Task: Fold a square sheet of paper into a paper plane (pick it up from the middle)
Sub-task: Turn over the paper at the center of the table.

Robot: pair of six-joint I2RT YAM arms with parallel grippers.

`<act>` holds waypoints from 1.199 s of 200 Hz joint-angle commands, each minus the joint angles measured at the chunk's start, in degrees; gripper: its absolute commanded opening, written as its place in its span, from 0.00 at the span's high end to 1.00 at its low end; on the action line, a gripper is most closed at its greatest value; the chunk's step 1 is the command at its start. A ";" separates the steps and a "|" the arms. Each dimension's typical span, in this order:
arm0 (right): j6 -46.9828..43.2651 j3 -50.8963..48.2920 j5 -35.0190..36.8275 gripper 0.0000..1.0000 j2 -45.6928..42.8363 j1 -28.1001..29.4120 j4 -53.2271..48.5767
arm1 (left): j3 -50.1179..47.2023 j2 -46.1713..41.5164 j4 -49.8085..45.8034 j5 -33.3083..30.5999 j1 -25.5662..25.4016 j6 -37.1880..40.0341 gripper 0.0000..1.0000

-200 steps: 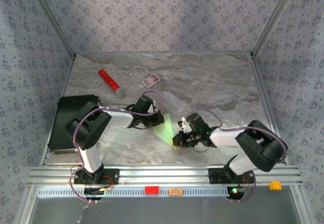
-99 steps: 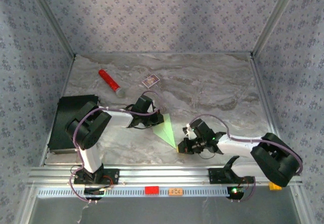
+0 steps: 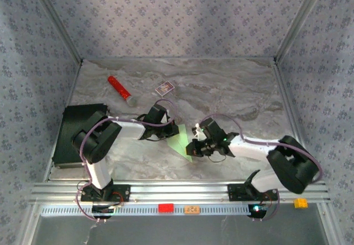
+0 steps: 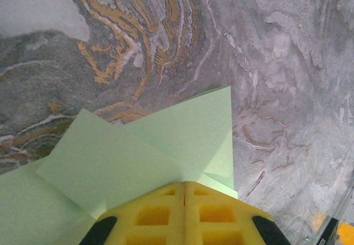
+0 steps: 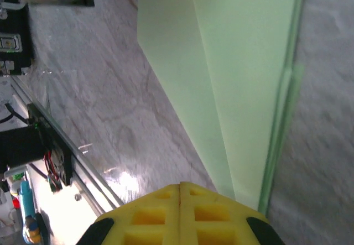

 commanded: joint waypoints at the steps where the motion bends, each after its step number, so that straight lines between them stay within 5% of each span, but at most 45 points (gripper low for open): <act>1: 0.29 1.06 -0.58 0.94 4.41 0.08 2.11 | -1.39 1.51 -3.06 -2.45 0.60 0.09 0.99; 42: 1.19 -5.32 -1.31 0.94 5.11 -0.09 4.32 | -1.28 1.94 -3.14 -2.52 0.69 0.17 0.99; 130: 4.51 -11.93 1.04 0.93 -8.04 0.72 -0.50 | -1.53 2.16 -2.82 -2.82 0.71 -0.68 0.99; 194: 15.85 -12.70 6.78 0.65 -12.19 2.04 1.07 | -2.09 2.01 -1.11 -1.86 0.90 -2.46 0.99; 240: 16.81 -13.19 7.06 0.63 -11.65 2.10 1.30 | -1.97 1.94 -1.17 -1.64 1.02 -2.55 0.99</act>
